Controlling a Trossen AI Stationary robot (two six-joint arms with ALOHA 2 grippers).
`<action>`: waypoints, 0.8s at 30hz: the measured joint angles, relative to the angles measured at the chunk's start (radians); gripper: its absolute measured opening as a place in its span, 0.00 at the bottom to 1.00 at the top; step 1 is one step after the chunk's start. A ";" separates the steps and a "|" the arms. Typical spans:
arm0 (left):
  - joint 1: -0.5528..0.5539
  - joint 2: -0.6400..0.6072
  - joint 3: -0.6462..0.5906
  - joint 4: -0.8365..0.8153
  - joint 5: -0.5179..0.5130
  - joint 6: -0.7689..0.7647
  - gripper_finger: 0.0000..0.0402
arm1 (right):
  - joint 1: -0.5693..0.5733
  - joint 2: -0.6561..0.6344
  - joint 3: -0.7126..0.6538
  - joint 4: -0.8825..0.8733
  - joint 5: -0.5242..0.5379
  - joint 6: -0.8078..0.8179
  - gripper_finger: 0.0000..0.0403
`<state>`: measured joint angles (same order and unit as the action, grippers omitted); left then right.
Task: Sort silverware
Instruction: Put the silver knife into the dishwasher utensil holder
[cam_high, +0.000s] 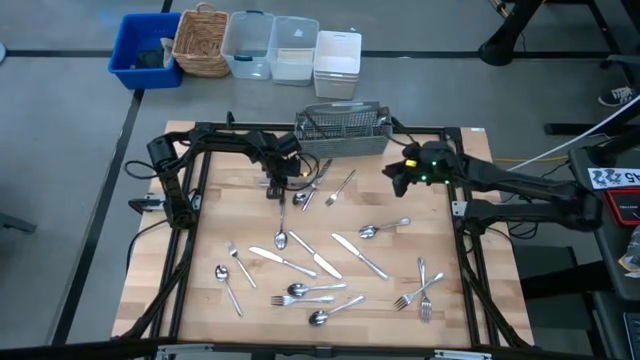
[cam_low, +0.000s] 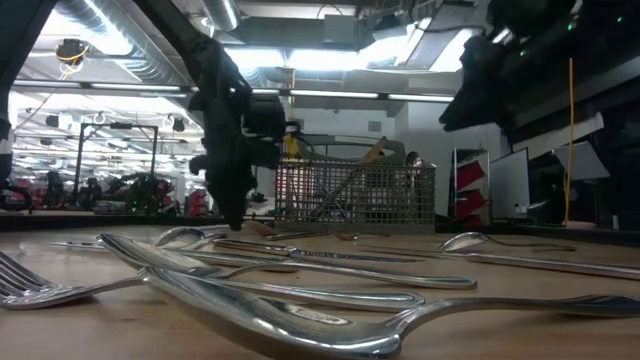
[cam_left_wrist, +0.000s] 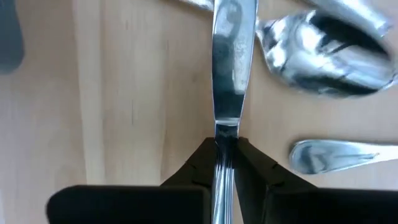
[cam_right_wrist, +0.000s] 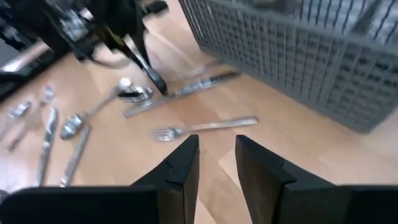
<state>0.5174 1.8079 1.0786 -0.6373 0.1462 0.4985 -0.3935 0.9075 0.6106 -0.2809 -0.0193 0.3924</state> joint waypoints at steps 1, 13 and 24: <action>0.001 -0.005 0.000 0.002 0.008 -0.010 0.07 | 0.000 0.012 -0.006 0.000 0.000 0.001 0.26; 0.002 -0.049 0.002 0.062 0.131 -0.127 0.07 | 0.000 0.079 -0.006 0.000 0.000 -0.018 0.26; 0.002 -0.201 0.003 0.379 0.220 -0.347 0.08 | 0.000 0.069 -0.005 -0.001 0.000 -0.061 0.26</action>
<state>0.5190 1.6065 1.0821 -0.2586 0.3659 0.1517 -0.3933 0.9764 0.6052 -0.2823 -0.0193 0.3317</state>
